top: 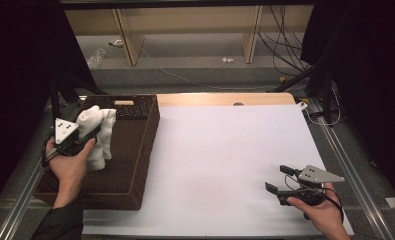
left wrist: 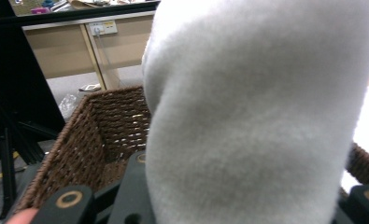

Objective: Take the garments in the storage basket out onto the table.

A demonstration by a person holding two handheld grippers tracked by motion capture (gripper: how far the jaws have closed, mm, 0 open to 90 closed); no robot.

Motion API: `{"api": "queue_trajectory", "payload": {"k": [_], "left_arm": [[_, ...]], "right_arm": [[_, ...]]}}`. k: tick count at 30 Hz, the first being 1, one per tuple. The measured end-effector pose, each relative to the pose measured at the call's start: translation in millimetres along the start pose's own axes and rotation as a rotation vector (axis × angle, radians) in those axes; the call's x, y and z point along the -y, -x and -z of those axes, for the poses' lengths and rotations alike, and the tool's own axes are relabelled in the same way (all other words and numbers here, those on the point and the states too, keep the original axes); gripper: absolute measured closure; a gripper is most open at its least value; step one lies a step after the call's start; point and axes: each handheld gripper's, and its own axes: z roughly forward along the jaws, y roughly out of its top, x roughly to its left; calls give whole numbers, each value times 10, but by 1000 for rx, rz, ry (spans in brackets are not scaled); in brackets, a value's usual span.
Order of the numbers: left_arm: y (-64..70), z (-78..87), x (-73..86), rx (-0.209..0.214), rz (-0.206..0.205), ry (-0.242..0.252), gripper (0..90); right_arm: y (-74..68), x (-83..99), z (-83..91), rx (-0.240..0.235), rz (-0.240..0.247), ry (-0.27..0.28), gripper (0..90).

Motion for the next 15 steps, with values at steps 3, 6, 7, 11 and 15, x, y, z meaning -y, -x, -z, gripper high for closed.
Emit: {"api": "queue_trajectory", "payload": {"k": [3,6,7,11,15], "left_arm": [[23,-10,-18,7,5,11,691],[45,-14,-36,10,2,20,691],[51,-13,-42,11,2,21,691],[62,-10,-66,10,7,31,691],[80,-8,-88,15,17,35,691]], "right_arm": [[1,1,-1,0,2,0,160],[1,0,-1,-1,3,2,160],[0,1,-2,-3,2,1,161],[3,2,-4,-3,1,2,161],[1,0,-2,-3,4,4,161]]}}
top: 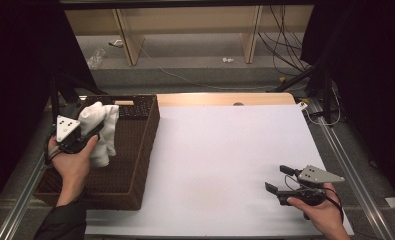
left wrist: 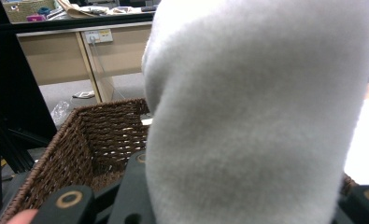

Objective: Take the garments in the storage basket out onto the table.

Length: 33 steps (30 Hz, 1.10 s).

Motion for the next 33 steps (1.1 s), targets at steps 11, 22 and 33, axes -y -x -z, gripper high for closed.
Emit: {"api": "queue_trajectory", "payload": {"k": [11,22,33], "left_arm": [[71,-25,-72,7,6,26,691],[114,-24,-126,11,7,45,691],[194,-47,-181,24,4,69,691]], "right_arm": [[1,2,0,-1,-1,0,161],[0,3,-4,-2,-5,2,161],[1,2,-1,1,-5,1,160]]}}
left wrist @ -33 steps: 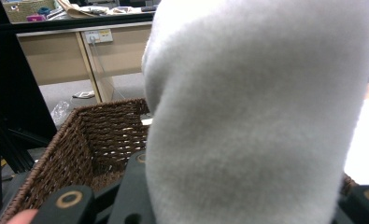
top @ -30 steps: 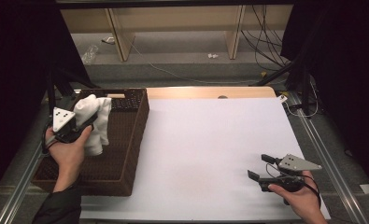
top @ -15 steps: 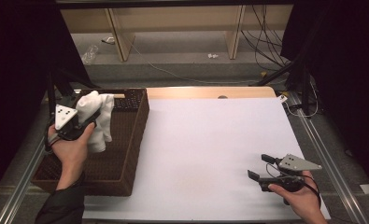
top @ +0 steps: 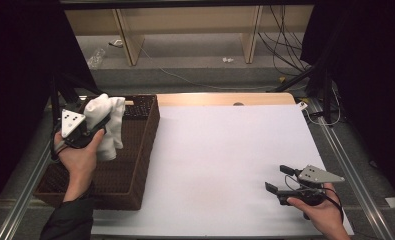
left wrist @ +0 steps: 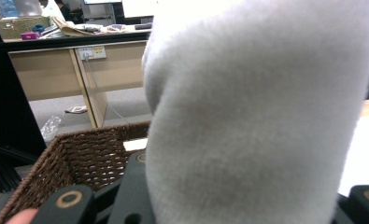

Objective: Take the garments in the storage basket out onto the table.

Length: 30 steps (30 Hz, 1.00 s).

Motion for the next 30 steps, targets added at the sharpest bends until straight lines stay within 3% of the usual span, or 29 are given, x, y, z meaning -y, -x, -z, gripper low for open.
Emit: {"api": "queue_trajectory", "payload": {"k": [30], "left_arm": [[133,6,-136,27,-14,47,691]], "right_arm": [[1,-3,2,5,14,0,161]]}}
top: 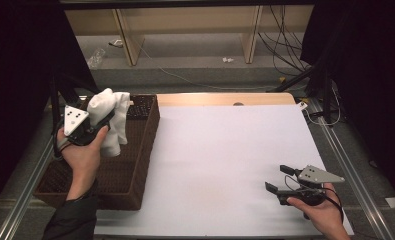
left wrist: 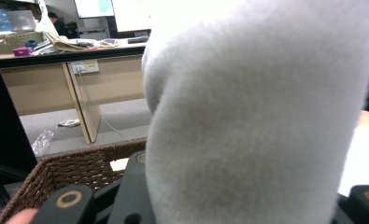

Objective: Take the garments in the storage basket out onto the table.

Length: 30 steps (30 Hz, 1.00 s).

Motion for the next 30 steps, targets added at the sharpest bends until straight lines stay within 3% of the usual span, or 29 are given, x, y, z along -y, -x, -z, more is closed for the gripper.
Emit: {"api": "queue_trajectory", "payload": {"k": [30], "left_arm": [[128,4,-102,34,2,38,690]], "right_arm": [[2,2,2,-1,-6,-1,161]]}}
